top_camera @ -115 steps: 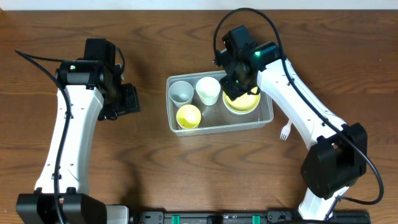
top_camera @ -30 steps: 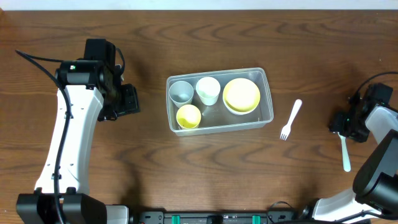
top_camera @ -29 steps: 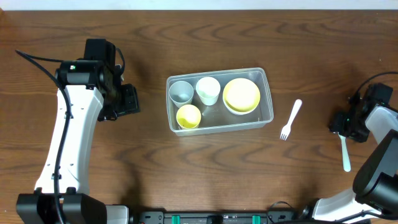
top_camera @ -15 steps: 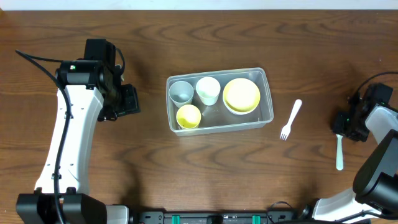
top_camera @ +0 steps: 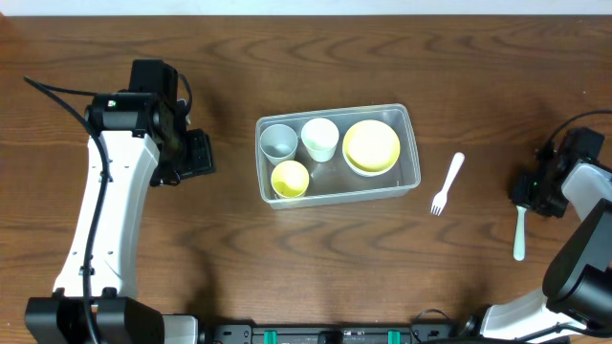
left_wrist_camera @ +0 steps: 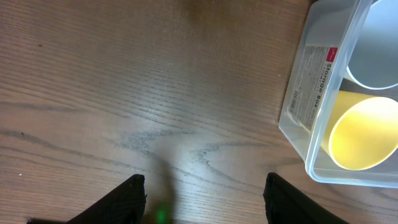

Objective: Pack container
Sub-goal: 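Lower right gripper onto the light-blue spoon and grasp it, then carry spoon into container with right gripper and release, then move right gripper to the white fork and grasp it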

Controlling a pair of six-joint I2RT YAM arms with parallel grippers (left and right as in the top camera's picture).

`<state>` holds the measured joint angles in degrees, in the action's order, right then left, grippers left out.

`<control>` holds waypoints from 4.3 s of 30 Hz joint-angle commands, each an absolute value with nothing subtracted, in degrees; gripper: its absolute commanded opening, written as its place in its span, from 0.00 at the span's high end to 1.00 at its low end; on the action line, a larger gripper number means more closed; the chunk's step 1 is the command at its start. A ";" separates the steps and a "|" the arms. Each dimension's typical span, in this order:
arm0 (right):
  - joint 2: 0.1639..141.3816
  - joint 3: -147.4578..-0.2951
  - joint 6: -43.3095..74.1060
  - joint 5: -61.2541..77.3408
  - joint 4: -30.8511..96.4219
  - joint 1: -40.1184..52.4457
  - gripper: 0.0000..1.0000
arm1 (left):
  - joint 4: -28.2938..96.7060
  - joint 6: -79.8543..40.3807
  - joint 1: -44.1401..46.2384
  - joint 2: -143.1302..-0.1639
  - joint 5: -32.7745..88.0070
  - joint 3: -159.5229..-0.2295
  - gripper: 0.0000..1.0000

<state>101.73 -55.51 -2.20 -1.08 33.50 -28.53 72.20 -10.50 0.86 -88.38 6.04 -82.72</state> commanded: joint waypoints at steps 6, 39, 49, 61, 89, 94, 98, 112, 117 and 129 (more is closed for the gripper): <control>102.35 -57.36 1.91 -2.96 35.22 -28.67 0.99 | 72.62 -10.35 0.78 -87.55 6.24 -82.61 0.38; 96.62 -83.72 -39.24 12.12 53.06 29.91 0.99 | 73.03 -10.17 0.78 -87.55 6.24 -82.61 0.38; 101.16 -83.72 -39.24 12.67 55.20 30.87 0.64 | 73.01 -10.17 0.78 -87.55 6.22 -82.61 0.38; 101.14 -83.74 -35.64 10.70 53.41 30.35 0.53 | 73.30 -10.17 0.78 -87.55 6.24 -82.61 0.38; 97.80 -87.90 15.27 -12.60 51.05 20.75 0.51 | 73.69 -10.17 0.78 -87.55 6.24 -82.61 0.38; 95.11 -88.16 36.86 -4.34 54.65 7.97 0.38 | 73.45 -10.17 0.78 -87.55 6.22 -82.61 0.38; 96.73 -86.80 36.84 2.42 57.69 1.61 0.21 | 73.47 -10.17 0.78 -87.55 6.24 -82.61 0.38; 101.27 -66.54 42.39 1.52 48.86 -2.17 0.07 | 73.49 -10.22 0.78 -87.55 6.26 -82.61 0.38; 101.38 -61.30 42.37 1.54 42.72 -2.35 0.12 | 73.78 -10.22 0.78 -87.55 6.26 -82.61 0.38; 101.38 -55.53 41.04 -1.10 35.24 -2.35 0.13 | 73.95 -10.22 0.78 -87.55 6.26 -82.61 0.38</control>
<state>101.25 -56.47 41.45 0.36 36.21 -1.76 73.58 -10.50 0.86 -88.38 6.04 -82.72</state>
